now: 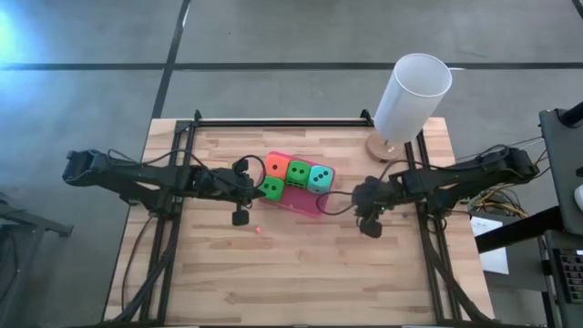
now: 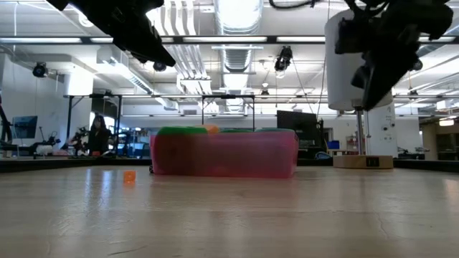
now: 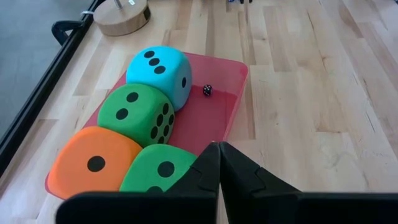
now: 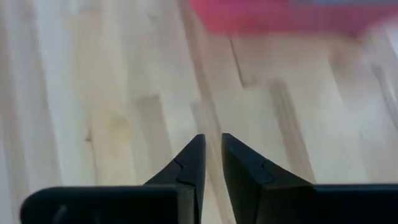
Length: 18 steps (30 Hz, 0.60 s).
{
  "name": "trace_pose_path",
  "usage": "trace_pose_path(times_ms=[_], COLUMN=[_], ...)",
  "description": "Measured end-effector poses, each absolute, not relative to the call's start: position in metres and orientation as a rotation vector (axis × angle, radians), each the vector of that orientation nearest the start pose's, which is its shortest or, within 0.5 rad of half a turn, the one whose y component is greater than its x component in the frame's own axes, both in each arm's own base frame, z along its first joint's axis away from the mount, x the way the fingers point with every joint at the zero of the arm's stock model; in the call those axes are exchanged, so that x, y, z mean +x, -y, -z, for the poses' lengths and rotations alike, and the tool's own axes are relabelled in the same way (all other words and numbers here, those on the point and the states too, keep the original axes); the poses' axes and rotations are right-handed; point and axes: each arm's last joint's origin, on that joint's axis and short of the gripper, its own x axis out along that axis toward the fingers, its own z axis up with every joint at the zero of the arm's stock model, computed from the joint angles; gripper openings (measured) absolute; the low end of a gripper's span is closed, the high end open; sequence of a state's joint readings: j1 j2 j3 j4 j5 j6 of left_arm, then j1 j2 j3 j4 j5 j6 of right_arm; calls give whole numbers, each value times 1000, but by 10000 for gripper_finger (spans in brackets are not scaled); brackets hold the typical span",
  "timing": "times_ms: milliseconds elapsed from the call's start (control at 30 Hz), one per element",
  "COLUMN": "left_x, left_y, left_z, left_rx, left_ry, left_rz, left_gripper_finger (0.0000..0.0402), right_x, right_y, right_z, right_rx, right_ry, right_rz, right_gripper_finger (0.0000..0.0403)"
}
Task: Pick & Place Dice
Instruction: Put the small orange die into the pink bin
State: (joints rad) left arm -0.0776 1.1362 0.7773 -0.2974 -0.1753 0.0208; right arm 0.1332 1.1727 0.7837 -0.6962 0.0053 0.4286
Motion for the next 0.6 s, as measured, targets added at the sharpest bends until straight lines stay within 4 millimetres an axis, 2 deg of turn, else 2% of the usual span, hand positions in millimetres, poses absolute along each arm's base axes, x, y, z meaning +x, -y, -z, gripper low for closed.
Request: trace_pose_path(times_ms=[400,600], left_x=[235,235], left_y=[13,13], left_z=[-254,-254], left_rx=[102,102], left_ry=[-654,-654], left_rz=[-88,-88], left_gripper_finger=[10,10], right_x=[174,165], right_y=[-25,-29], right_z=[-212,-212], right_rx=[503,550], right_ry=[-1397,-1440], right_rz=[560,654], right_gripper_finger=[34,34])
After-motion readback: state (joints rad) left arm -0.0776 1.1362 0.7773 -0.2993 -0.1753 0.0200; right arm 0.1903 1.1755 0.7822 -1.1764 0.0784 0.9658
